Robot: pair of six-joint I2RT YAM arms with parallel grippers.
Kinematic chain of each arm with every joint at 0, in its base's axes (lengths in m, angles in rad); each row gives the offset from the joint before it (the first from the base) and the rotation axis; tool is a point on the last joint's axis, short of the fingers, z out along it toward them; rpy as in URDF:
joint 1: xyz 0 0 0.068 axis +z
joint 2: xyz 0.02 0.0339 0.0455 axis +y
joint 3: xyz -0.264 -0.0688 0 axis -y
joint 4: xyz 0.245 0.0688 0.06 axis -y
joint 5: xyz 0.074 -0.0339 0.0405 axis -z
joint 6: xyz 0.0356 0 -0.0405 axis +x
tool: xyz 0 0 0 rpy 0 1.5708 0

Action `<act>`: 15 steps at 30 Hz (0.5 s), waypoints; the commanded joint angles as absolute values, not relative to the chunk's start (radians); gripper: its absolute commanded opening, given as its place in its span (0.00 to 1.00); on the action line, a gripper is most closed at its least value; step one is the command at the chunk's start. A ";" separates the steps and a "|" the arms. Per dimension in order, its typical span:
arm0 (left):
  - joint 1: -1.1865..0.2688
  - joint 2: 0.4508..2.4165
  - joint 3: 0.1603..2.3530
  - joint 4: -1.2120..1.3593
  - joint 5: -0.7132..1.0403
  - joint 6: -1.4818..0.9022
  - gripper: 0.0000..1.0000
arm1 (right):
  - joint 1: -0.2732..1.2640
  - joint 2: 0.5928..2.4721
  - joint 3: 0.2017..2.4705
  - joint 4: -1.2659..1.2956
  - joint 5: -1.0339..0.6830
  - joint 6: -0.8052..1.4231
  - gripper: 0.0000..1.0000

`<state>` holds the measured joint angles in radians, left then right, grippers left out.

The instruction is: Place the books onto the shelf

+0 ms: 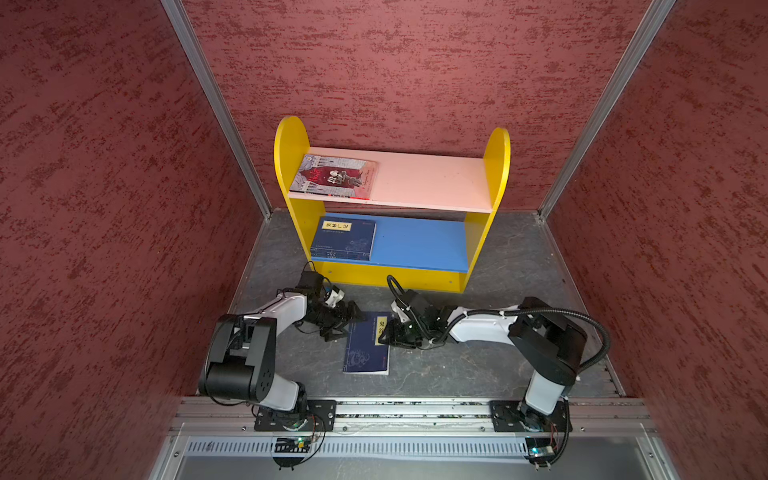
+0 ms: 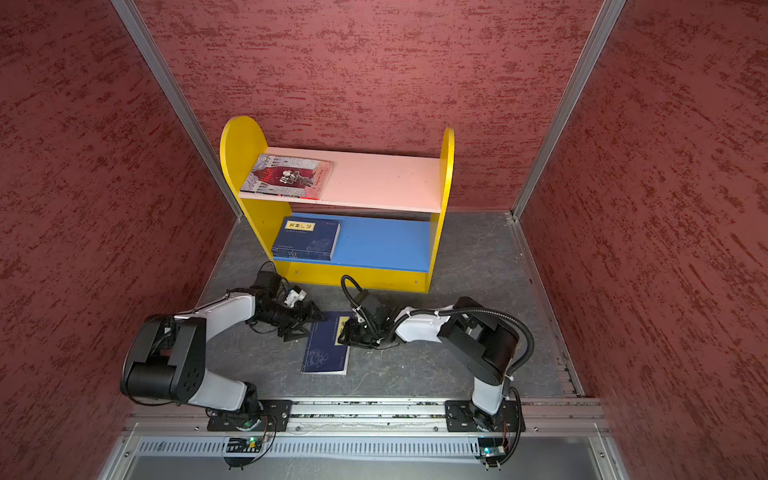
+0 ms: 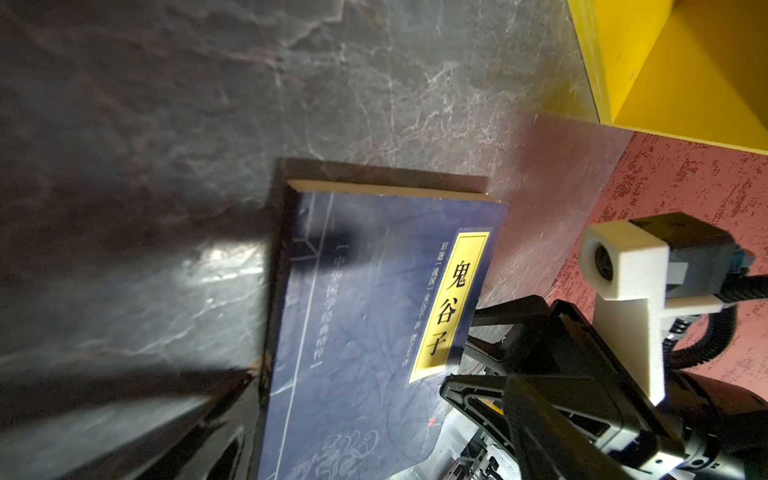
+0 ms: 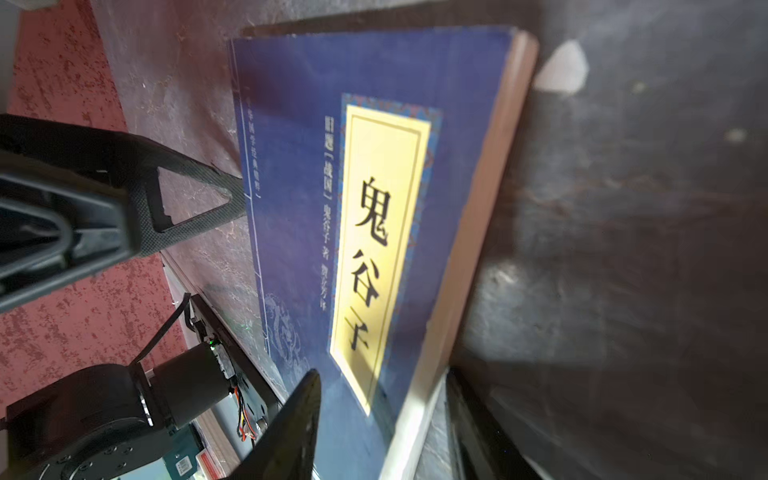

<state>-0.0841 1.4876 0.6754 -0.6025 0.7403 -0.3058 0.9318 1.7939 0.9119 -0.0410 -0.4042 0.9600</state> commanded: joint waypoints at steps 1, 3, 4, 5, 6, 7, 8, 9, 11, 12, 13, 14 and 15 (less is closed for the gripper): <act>-0.090 1.515 0.655 -0.639 0.619 -0.296 0.93 | 0.917 1.827 0.913 -0.143 -0.388 0.933 0.51; -0.108 1.524 0.651 -0.635 0.622 -0.303 0.93 | 0.913 1.838 0.906 -0.117 -0.410 0.941 0.51; -0.122 1.532 0.650 -0.632 0.628 -0.302 0.93 | 0.911 1.847 0.900 -0.092 -0.427 0.950 0.51; -0.135 1.540 0.649 -0.629 0.636 -0.301 0.92 | 0.911 1.855 0.893 -0.068 -0.439 0.960 0.51; -0.144 1.551 0.646 -0.616 0.657 -0.299 0.93 | 0.911 1.863 0.888 -0.043 -0.452 0.973 0.51; -0.144 1.559 0.641 -0.595 0.690 -0.298 0.93 | 0.911 1.870 0.881 -0.021 -0.463 0.984 0.51; -0.143 1.564 0.636 -0.580 0.720 -0.296 0.92 | 0.911 1.878 0.879 -0.007 -0.468 0.991 0.51; -0.141 1.566 0.634 -0.566 0.755 -0.293 0.92 | 0.911 1.885 0.876 0.004 -0.472 0.997 0.51; -0.136 1.560 0.635 -0.543 0.799 -0.285 0.91 | 0.911 1.894 0.871 0.028 -0.473 1.011 0.51; -0.131 1.556 0.635 -0.526 0.823 -0.280 0.89 | 0.911 1.896 0.867 0.042 -0.474 1.020 0.51; -0.123 1.551 0.638 -0.519 0.836 -0.278 0.88 | 0.911 1.898 0.862 0.058 -0.473 1.027 0.51; -0.114 1.543 0.636 -0.505 0.859 -0.281 0.88 | 0.911 1.898 0.855 0.075 -0.474 1.034 0.51; -0.103 1.530 0.631 -0.485 0.892 -0.279 0.87 | 0.911 1.898 0.842 0.101 -0.472 1.049 0.51</act>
<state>-0.1055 1.5185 0.6682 -0.5392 0.8154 -0.2981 0.9031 1.8320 0.8936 0.0715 -0.5106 1.0115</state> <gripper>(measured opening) 0.874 0.510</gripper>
